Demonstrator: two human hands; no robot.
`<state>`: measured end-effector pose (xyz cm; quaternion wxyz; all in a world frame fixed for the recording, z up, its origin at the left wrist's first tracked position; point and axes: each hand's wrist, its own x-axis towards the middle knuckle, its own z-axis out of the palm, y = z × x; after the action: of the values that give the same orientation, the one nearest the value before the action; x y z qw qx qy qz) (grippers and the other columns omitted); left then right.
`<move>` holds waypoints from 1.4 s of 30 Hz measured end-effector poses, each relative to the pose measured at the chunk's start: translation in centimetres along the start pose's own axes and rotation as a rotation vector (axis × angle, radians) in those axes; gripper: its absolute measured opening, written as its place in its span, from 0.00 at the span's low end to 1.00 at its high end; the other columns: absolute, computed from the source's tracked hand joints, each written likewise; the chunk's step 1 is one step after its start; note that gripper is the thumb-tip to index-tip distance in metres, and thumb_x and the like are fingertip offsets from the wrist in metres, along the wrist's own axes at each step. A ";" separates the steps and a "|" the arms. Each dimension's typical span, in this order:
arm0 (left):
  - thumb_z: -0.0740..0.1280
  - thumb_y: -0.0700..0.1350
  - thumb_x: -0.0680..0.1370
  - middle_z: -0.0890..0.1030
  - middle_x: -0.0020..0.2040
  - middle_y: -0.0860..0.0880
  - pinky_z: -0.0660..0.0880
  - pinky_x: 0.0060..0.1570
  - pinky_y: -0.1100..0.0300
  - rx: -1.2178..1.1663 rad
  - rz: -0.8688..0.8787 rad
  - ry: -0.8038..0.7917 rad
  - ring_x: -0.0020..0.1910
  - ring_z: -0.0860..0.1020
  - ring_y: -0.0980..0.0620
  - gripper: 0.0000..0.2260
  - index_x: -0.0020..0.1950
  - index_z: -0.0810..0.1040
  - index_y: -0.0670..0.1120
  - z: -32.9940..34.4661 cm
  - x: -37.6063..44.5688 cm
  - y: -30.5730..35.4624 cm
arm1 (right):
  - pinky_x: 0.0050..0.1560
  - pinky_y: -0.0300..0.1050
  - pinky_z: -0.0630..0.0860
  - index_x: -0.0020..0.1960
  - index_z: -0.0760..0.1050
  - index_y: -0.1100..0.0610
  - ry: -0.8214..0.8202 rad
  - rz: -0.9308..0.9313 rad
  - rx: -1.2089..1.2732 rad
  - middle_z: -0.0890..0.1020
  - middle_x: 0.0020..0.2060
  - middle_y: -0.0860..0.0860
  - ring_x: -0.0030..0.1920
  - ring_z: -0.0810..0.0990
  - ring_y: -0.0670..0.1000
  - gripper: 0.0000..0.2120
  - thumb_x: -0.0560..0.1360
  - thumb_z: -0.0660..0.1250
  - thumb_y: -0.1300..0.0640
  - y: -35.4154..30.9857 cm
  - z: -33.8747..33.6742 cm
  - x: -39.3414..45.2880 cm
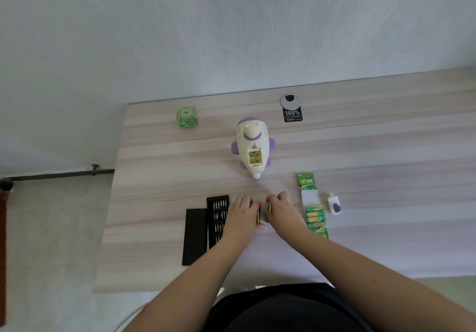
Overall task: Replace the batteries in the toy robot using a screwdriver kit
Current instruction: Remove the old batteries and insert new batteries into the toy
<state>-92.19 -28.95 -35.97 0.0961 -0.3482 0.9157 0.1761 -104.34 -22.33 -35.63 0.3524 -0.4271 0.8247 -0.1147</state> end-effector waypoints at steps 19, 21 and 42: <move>0.71 0.53 0.73 0.70 0.61 0.45 0.65 0.59 0.53 -0.012 0.107 -0.208 0.60 0.68 0.45 0.33 0.75 0.62 0.53 0.2 1.0 0.5 | 0.30 0.41 0.74 0.55 0.74 0.56 -0.040 0.334 0.396 0.80 0.42 0.49 0.33 0.82 0.48 0.12 0.80 0.61 0.48 1.4 -0.6 -1.0; 0.71 0.53 0.73 0.70 0.59 0.45 0.65 0.59 0.53 -0.024 0.106 -0.200 0.59 0.68 0.45 0.32 0.75 0.63 0.54 0.2 1.1 0.5 | 0.35 0.44 0.75 0.54 0.75 0.57 -0.019 0.341 0.358 0.81 0.43 0.52 0.37 0.82 0.52 0.14 0.80 0.60 0.47 1.2 -0.6 -0.8; 0.79 0.60 0.58 0.77 0.44 0.48 0.73 0.42 0.53 0.052 -0.003 -0.037 0.43 0.76 0.46 0.26 0.48 0.76 0.48 0.9 0.6 0.9 | 0.63 0.51 0.66 0.65 0.68 0.58 0.109 0.347 0.282 0.70 0.63 0.58 0.62 0.69 0.59 0.15 0.81 0.51 0.59 -0.9 -0.5 1.0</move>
<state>-93.21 -28.35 -36.73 0.1221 -0.3436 0.9175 0.1587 -104.47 -23.77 -35.31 0.3781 -0.2185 0.8794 -0.1895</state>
